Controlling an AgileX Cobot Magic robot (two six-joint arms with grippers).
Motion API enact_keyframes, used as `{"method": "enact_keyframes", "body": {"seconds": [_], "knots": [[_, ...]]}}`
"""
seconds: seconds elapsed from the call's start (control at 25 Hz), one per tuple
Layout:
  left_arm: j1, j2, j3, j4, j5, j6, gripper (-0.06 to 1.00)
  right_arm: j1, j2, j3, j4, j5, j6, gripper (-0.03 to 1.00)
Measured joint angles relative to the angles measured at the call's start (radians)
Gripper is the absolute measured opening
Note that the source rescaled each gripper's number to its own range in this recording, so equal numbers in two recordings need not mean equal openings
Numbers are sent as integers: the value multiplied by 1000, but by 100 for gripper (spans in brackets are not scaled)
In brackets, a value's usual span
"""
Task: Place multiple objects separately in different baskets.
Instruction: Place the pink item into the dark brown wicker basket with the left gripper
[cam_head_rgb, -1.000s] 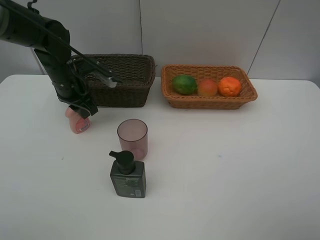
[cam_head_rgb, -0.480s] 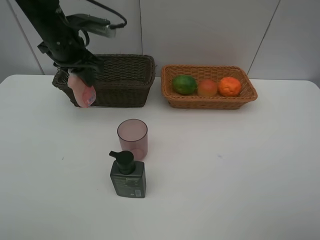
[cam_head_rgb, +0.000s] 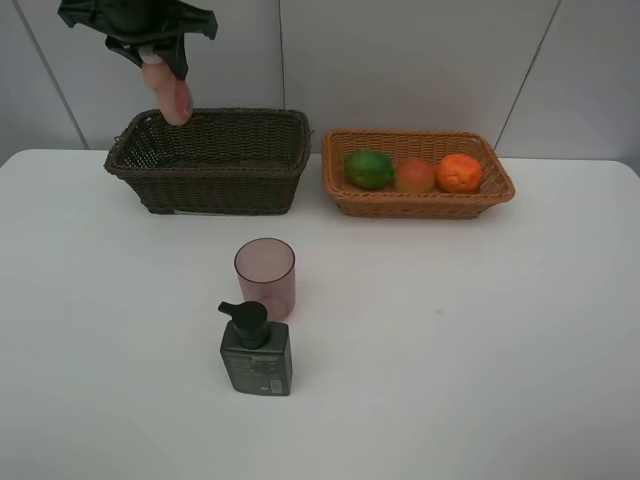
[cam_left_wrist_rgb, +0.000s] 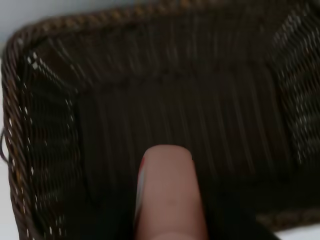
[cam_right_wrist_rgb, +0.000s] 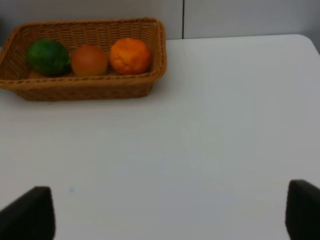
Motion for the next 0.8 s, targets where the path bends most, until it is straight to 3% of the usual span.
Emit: {"method": "enact_keyframes", "body": {"seconds": [0.36, 0.8], "knots": [[8, 165, -2, 20, -178, -11, 35, 0, 0, 0, 0, 0, 0, 100], [8, 259, -2, 19, -197, -14, 35, 0, 0, 0, 0, 0, 0, 100]]}}
